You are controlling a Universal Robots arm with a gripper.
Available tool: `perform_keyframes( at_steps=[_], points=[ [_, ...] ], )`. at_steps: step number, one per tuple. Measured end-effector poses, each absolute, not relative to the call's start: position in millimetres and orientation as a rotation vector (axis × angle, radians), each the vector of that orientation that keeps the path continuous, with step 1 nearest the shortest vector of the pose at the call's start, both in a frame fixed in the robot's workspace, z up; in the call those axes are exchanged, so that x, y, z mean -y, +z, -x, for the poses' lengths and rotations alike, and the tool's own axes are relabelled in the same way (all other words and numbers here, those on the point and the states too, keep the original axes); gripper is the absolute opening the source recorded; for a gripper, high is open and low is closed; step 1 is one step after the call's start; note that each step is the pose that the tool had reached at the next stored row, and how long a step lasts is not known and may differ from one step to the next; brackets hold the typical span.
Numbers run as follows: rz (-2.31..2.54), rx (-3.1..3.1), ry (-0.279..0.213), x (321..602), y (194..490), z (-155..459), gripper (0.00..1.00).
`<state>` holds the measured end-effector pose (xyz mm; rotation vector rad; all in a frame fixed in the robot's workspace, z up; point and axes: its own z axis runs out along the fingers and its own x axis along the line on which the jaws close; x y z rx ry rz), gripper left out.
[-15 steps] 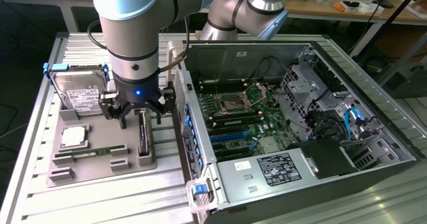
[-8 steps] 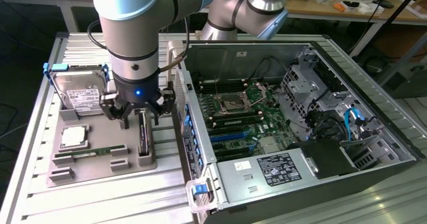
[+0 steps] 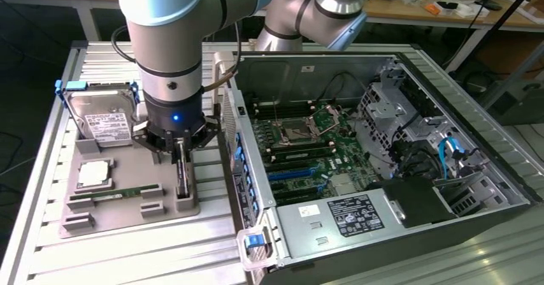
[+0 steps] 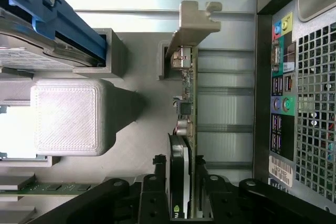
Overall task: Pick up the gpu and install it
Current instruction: 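Pick up the gpu and move the gpu toward the slot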
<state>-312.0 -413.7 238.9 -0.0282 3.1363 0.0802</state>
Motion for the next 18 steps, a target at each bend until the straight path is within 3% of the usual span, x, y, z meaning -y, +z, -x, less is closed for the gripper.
perform_keyframes(
  at_steps=[18],
  points=[
    [0.028,-3.136,0.082,413.7,240.6,312.1,0.27]
  ],
)
